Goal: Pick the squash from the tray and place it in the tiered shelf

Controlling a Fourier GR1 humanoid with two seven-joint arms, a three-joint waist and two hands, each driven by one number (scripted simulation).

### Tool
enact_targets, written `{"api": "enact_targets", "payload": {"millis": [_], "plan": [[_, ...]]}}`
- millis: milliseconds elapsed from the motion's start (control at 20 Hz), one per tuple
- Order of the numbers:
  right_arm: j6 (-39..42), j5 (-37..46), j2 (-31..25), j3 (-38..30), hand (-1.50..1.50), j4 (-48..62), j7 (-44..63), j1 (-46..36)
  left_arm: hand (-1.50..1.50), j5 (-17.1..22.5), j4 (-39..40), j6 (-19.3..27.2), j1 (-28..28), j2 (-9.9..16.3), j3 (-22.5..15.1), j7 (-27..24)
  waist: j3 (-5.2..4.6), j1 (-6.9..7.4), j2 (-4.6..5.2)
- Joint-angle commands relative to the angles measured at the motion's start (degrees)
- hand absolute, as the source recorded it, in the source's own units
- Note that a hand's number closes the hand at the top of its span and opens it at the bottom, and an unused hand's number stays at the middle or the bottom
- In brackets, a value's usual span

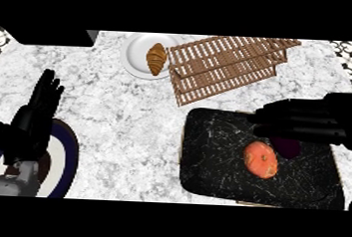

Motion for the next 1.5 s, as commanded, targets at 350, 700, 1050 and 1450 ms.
{"api": "enact_targets", "payload": {"millis": [350, 700, 1050, 1450], "plan": [[-8.4, 32.6, 2.8, 7.4, -1.50, -10.3, -5.6, 12.0, 0.00, -1.8, -2.9, -0.6, -0.8, -1.0, 0.1, 3.0, 0.02, 0.67, 0.32], [-15.2, 48.1, 1.0, 11.6, -1.50, -7.5, -8.0, 15.7, 0.00, -2.4, -1.8, -1.5, 1.4, -2.6, 1.3, 1.0, -0.06, 0.52, 0.26], [-21.5, 54.4, 4.8, 10.8, -1.50, 3.0, -17.9, 16.9, 0.00, -5.2, 0.9, -3.5, 3.4, -5.8, 0.7, -3.6, -0.07, 0.56, 0.32], [-25.6, 61.6, 7.0, 9.5, -1.50, 11.7, -26.1, 18.6, 0.00, -5.5, -3.4, -5.2, 2.2, -5.1, 4.7, 1.7, -0.07, 0.59, 0.27]]}}
